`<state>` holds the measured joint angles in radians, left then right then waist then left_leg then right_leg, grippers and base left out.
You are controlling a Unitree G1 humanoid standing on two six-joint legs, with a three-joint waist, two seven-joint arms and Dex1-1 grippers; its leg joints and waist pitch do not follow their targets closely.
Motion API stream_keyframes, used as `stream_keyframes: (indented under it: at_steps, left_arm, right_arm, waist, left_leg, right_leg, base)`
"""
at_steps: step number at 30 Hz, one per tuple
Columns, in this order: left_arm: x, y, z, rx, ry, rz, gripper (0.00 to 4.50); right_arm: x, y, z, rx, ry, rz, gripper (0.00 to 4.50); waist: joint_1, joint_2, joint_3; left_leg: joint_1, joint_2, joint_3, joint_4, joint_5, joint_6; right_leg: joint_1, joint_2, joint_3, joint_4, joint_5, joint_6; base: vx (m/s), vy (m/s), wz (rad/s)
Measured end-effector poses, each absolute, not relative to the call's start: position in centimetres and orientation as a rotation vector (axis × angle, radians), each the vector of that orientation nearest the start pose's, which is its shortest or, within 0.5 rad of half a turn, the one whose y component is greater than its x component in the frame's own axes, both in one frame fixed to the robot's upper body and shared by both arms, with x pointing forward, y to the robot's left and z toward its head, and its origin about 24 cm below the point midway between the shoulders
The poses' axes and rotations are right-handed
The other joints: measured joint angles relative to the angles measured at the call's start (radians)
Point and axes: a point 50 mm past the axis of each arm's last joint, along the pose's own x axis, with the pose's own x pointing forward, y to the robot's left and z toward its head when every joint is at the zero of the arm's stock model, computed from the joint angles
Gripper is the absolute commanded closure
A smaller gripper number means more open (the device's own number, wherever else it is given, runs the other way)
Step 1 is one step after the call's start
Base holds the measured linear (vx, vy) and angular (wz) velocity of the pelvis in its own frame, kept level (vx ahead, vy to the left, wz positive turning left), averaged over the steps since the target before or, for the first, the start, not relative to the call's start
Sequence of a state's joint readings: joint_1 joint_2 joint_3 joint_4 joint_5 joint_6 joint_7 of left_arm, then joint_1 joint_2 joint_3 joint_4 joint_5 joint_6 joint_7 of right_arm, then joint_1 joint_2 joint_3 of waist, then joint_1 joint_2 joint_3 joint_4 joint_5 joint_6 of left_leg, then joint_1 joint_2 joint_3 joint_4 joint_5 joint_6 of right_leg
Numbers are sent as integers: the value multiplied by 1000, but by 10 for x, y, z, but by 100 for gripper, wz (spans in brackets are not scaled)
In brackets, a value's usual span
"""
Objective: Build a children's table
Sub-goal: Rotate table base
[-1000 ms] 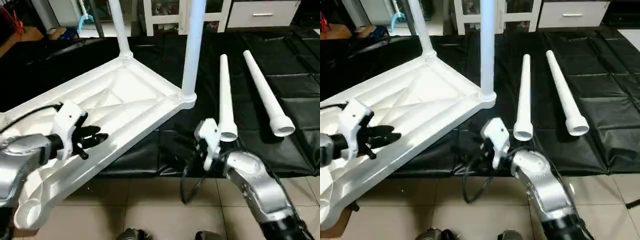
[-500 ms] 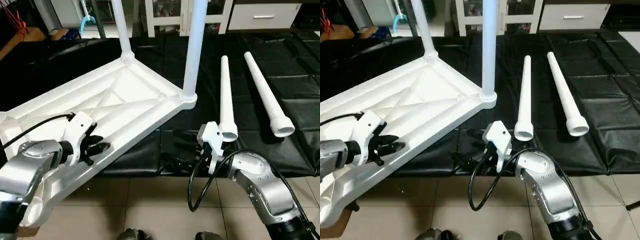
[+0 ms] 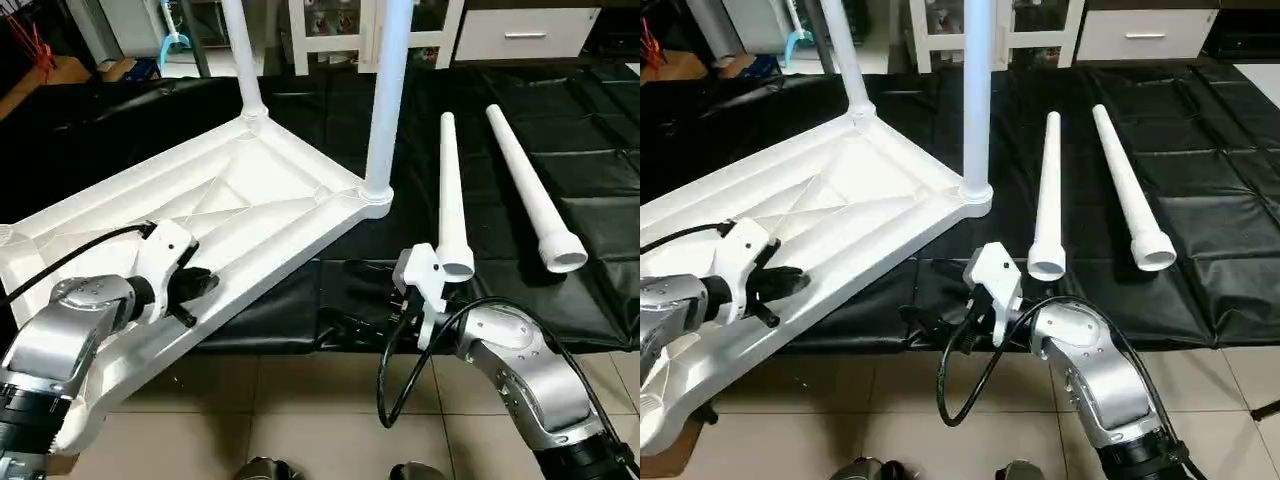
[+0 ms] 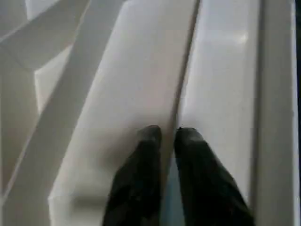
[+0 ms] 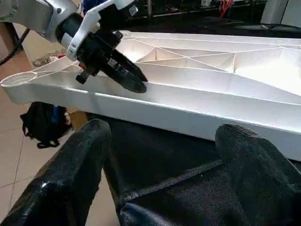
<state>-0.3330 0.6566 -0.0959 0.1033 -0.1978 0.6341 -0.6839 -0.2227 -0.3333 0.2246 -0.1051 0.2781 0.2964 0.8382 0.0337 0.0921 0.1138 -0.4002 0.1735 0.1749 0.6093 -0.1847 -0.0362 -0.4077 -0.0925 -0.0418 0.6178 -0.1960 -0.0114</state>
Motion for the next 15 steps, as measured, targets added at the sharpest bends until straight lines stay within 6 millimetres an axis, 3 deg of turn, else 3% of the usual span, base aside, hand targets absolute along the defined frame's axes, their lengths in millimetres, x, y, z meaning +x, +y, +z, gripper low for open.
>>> stream_keyframes:
  at_steps: [1, 6, 15]
  left_arm:
    - [292, 232, 79, 309, 560, -574, 428]
    - [293, 227, 78, 313, 552, -597, 448]
    - [309, 215, 76, 305, 508, -579, 448]
  right_arm:
    - [259, -106, 85, -88, 94, 1125, 60]
    - [259, -107, 85, -88, 98, 1124, 60]
    - [255, -107, 82, -66, 115, 1127, 60]
  waist:
    - [0, 0, 0]
    - [0, 1, -1]
    - [0, 1, -1]
  left_leg:
    - [0, 0, 0, 0, 0, 0]
    - [0, 0, 0, 1, 0, 0]
    - [0, 0, 0, 1, 0, -1]
  right_leg:
    - [0, 0, 0, 0, 0, 0]
    - [0, 0, 0, 0, 0, -1]
    - [0, 0, 0, -1, 4, -1]
  base:
    - [0, 0, 0]
    - [0, 0, 0]
    - [0, 0, 0]
